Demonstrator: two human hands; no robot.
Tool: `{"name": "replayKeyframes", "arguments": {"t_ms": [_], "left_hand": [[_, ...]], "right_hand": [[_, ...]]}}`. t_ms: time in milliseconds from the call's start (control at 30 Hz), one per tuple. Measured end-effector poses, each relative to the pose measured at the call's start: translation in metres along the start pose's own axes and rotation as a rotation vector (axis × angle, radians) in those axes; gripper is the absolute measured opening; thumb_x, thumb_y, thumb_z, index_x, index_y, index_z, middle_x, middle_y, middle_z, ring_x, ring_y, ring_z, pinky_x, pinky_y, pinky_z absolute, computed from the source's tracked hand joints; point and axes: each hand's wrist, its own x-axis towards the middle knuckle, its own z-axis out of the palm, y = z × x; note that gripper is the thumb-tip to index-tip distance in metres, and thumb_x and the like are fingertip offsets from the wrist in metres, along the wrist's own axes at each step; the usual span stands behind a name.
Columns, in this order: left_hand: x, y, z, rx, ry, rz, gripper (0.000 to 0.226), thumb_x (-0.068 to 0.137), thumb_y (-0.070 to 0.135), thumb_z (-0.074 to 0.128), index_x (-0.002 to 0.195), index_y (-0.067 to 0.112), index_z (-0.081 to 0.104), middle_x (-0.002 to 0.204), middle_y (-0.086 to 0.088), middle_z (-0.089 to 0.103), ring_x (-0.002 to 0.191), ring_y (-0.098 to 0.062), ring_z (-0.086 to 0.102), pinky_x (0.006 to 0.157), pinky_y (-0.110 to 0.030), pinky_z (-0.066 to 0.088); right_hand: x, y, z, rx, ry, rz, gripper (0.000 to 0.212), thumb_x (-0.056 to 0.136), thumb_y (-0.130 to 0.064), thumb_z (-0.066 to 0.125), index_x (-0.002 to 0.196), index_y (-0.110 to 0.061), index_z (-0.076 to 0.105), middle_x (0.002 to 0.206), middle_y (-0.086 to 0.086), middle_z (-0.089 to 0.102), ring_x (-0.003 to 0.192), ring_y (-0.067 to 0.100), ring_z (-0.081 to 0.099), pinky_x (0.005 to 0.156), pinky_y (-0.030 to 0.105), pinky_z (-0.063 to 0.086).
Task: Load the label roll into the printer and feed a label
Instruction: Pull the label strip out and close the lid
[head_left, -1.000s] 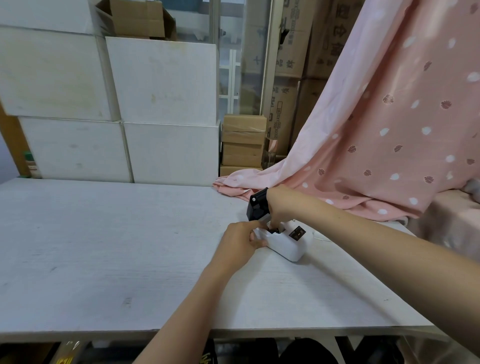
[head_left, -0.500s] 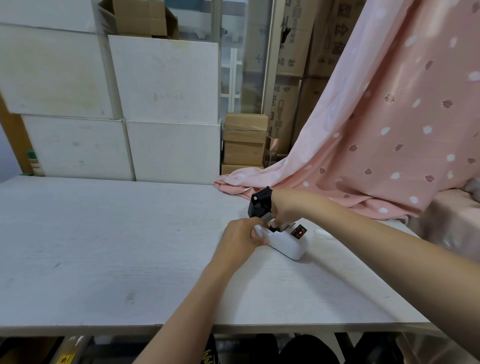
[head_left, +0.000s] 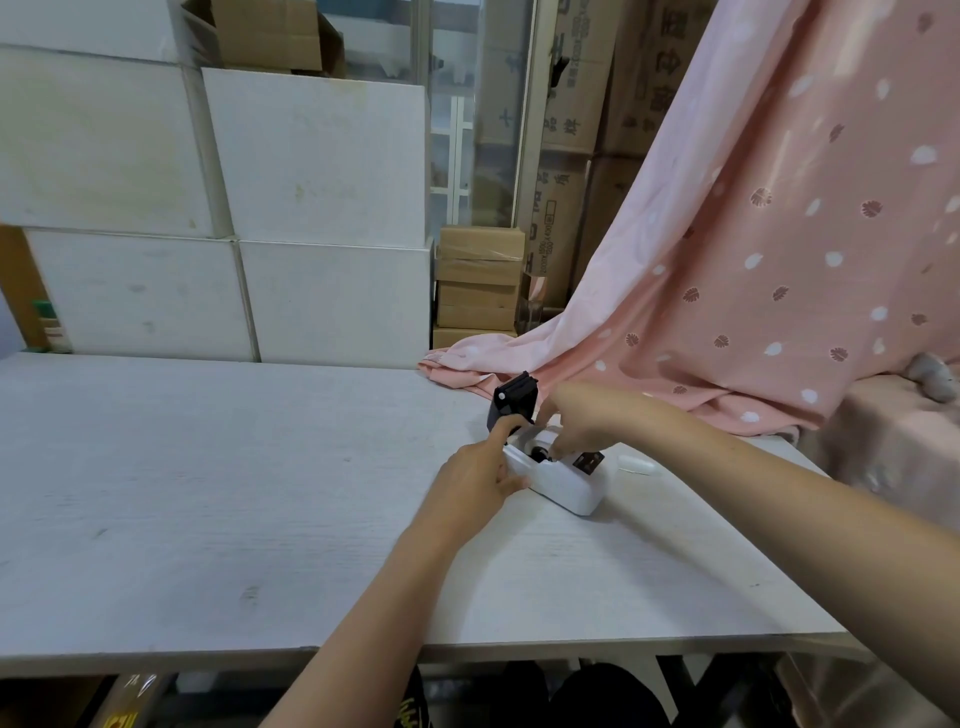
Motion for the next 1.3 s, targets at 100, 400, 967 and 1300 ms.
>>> {"name": "replayKeyframes", "arguments": {"t_ms": [100,400,967,1300], "left_hand": [[0.0,0.001,0.0,0.056,-0.005,0.046,0.063,0.092,0.023,0.069,0.139,0.05,0.037,0.063,0.005,0.048,0.061,-0.012,0.049,0.06,-0.034,0.047],[-0.001,0.004,0.002,0.123,-0.006,0.086,0.054,0.095,0.024,0.065,0.142,0.04,0.046,0.067,0.014,0.037,0.072,-0.012,0.043,0.063,-0.027,0.035],[-0.003,0.006,-0.004,0.014,0.349,-0.096,0.024,0.092,0.026,0.061,0.1,0.017,0.04,0.095,0.001,0.05,0.084,-0.02,0.049,0.072,-0.041,0.047],[0.0,0.004,-0.002,0.006,0.264,-0.168,0.05,0.095,0.03,0.059,0.138,0.016,0.037,0.121,0.001,0.055,0.111,-0.02,0.055,0.086,-0.037,0.049]], "right_hand": [[-0.005,0.006,0.001,0.161,0.071,0.051,0.066,0.089,-0.028,0.077,0.149,-0.013,0.055,0.145,0.007,0.061,0.125,0.026,0.061,0.081,0.028,0.045],[-0.002,0.028,0.016,0.844,0.148,0.35,0.023,0.096,-0.016,0.07,0.088,0.004,0.065,0.072,0.013,0.069,0.055,0.019,0.055,0.049,0.026,0.049],[-0.018,0.046,0.048,1.311,0.258,0.471,0.017,0.085,0.007,0.075,0.099,0.016,0.07,0.064,0.015,0.063,0.048,0.018,0.056,0.046,0.025,0.055],[-0.04,0.054,0.062,1.497,0.264,0.497,0.005,0.093,0.008,0.06,0.093,0.01,0.064,0.072,0.017,0.056,0.054,0.028,0.057,0.053,0.03,0.059]]}}
